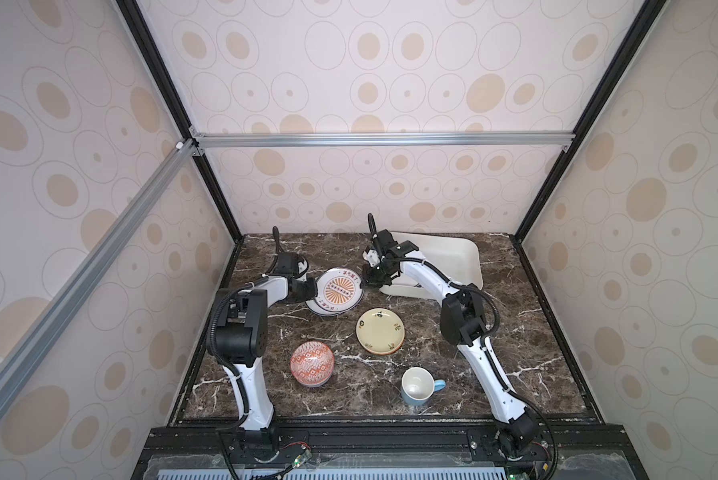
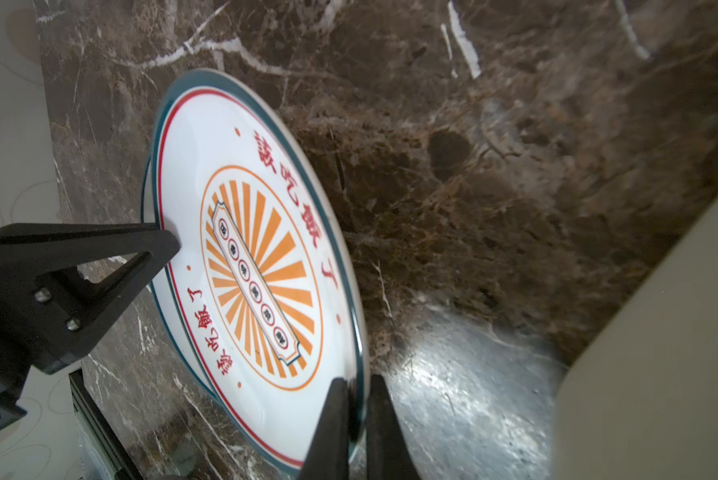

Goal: Place the mixed dishes into the plastic bin
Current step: 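Grip the sunburst plate rim with the right gripper while the left steadies the stack, then tilt the sunburst plate up on edge with the right gripper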

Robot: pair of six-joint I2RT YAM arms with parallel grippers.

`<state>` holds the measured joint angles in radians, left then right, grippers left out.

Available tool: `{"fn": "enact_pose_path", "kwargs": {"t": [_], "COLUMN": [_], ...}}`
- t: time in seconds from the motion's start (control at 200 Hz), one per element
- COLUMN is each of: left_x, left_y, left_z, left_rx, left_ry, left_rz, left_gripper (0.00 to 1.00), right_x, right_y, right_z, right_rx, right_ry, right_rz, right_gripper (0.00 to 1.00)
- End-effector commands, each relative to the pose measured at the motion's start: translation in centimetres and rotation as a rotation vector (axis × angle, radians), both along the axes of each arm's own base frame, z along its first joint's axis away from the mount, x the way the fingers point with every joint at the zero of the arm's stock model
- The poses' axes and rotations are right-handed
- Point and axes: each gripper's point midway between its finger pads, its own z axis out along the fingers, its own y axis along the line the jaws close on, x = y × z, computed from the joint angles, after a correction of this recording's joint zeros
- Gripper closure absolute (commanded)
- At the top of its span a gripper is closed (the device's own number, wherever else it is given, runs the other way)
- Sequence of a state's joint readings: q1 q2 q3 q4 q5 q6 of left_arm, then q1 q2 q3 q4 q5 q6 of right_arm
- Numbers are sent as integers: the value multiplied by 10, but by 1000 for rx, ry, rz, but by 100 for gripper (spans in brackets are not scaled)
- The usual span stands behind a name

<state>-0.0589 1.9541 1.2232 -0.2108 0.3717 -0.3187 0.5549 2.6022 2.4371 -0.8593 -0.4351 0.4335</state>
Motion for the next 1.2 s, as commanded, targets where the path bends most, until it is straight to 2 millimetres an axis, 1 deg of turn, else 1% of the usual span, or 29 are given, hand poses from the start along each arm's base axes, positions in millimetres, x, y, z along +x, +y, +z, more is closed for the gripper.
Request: {"fn": "enact_pose_path", "kwargs": {"t": [0.0,0.09,0.13,0.17,0.25,0.285,0.355,0.43,0.48,0.585,0.68,0.78,0.95,1.08,1.195], "left_x": [-6,-2,0,3,9,11,16,21,23,27,29,27,22,19,19], "left_y": [-27,-20,-16,-10,7,15,32,48,56,67,70,69,70,71,73], "left_z": [-3,5,8,14,28,35,51,71,86,116,133,138,129,129,132], "left_rx": [-37,-6,6,15,18,18,14,20,30,48,32,17,2,1,2], "left_ry": [21,3,-3,-16,-46,-58,-89,-129,-158,-215,-251,-264,-243,-245,-251], "left_rz": [-79,-70,-62,-45,-3,17,55,87,95,114,127,132,139,146,151], "left_gripper": [83,80,76,69,67,64,59,51,46,41,41,42,43,43,42], "right_x": [-18,-17,-17,-16,-14,-13,-11,-8,-5,-2,2,4,8,12,22], "right_y": [12,13,15,16,19,19,19,18,15,12,8,6,4,-1,-15], "right_z": [4,15,22,28,42,48,58,68,72,80,84,86,88,97,112], "right_rx": [1,31,51,70,100,114,143,169,179,193,218,251,288,315,337], "right_ry": [3,-2,-4,-7,-21,-25,-24,-28,-32,-39,-32,-16,-5,-2,-22], "right_rz": [67,65,67,67,66,64,53,42,34,24,10,-11,-27,-38,-64], "right_gripper": [100,100,100,100,100,100,100,100,100,100,100,100,100,100,100]}}
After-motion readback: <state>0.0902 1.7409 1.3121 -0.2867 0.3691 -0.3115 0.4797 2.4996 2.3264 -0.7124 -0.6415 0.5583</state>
